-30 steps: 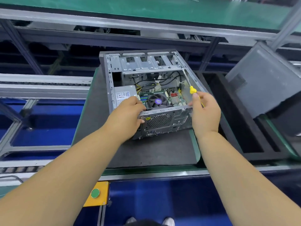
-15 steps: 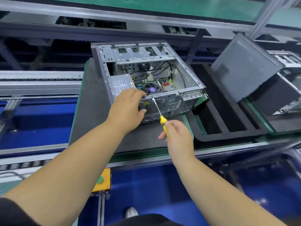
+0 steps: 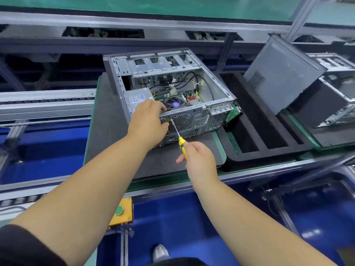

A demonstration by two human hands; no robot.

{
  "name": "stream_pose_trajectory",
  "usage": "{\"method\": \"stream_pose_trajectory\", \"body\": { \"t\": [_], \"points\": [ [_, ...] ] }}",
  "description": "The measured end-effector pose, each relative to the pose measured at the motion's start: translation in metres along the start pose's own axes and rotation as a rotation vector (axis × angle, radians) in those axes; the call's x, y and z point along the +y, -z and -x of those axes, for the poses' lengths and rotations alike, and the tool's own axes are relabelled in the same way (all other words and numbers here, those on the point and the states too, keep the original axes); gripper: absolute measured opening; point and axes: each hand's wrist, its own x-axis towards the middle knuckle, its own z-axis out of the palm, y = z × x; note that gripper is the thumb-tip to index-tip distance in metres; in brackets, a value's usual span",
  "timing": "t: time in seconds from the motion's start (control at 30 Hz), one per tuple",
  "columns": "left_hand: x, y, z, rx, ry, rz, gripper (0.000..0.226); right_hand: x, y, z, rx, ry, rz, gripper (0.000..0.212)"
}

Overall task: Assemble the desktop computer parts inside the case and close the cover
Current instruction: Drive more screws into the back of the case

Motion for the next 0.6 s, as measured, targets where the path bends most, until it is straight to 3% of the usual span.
{"method": "stream_pose_trajectory", "body": {
  "t": [0.6],
  "points": [
    [0.0013, -0.0013, -0.0042, -0.012, -0.012, -0.048, 0.038, 0.0034, -0.0064, -0.0058, -0.006, -0.059, 0.024, 0.026]
  ]
}}
